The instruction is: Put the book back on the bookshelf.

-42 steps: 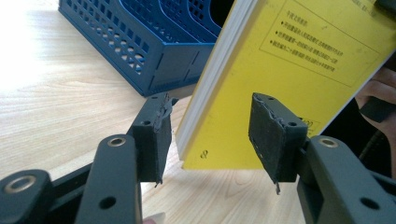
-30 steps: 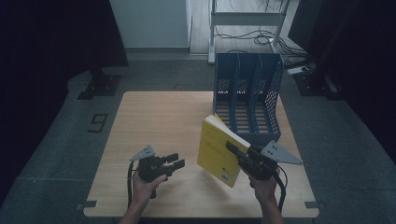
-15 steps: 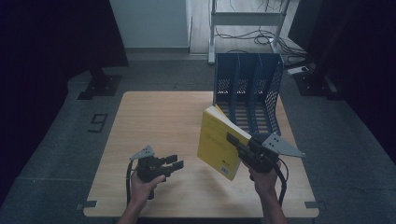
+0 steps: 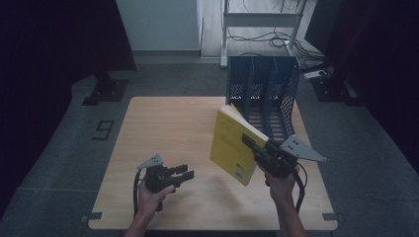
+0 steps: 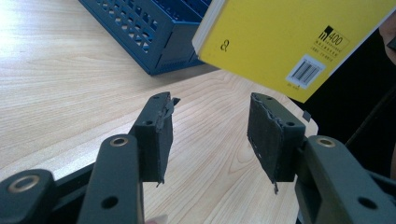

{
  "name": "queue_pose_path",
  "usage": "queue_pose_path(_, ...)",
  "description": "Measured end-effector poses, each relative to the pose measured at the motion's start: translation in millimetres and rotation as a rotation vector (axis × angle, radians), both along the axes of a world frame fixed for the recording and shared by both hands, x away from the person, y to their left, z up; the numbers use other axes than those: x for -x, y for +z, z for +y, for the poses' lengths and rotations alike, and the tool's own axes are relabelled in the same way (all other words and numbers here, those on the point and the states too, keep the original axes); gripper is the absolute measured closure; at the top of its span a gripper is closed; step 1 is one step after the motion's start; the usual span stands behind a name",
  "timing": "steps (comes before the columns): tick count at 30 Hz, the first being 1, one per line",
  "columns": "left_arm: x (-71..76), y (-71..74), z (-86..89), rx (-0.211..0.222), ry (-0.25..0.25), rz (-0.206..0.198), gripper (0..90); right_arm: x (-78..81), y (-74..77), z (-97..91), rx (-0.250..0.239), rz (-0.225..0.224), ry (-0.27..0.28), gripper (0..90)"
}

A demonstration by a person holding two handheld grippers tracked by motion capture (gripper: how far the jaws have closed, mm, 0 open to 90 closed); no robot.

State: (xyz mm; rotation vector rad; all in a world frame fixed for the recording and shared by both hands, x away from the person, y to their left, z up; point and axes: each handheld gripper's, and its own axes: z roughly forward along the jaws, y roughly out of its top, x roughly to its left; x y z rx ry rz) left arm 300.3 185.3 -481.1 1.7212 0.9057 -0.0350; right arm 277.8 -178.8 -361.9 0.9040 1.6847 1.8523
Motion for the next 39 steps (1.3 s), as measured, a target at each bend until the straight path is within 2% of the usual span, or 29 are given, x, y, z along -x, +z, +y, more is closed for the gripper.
queue_pose_path(23, -1.1, 0.0, 4.3, 0.003, 0.009, 0.006, 49.4, -9.0, 16.4, -0.3, 0.013, -0.017, -0.025, 74.8)
queue_pose_path(39, -1.4, 0.3, 5.8, -0.001, 0.011, 0.011, 49.5, -18.7, 23.4, -3.9, 0.005, -0.009, -0.045, 74.8)
